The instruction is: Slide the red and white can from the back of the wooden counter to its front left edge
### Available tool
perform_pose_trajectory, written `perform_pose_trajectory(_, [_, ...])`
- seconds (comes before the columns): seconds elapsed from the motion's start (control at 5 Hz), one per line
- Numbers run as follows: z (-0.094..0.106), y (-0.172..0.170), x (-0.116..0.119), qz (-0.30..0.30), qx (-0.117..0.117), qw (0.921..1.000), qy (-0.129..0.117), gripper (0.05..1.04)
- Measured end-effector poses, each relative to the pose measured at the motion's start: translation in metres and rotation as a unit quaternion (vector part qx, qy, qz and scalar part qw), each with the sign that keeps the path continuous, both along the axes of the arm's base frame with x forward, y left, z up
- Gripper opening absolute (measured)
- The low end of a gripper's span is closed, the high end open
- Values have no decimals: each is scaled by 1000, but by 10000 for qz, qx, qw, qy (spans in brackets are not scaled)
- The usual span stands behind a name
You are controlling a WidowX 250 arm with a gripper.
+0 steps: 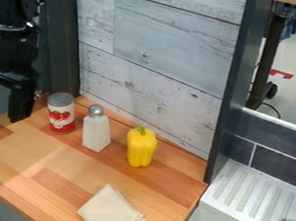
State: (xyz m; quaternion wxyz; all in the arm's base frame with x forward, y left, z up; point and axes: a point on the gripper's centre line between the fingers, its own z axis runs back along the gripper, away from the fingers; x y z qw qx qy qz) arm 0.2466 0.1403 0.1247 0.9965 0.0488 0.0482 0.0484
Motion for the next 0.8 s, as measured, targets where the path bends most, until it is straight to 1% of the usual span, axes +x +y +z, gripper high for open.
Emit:
perform_pose_trajectory(0.2, [-8,-1,0,0,-82,9999,122,1001])
perform_pose_trajectory(0.4, [5,3,25,-24,-141,9996,-236,1001])
perform_pose_trajectory(0.6, [14,10,53,8,-173,9982,-583,1001])
perform_pose_trajectory(0.8, [6,18,78,70,-233,9970,-734,1001])
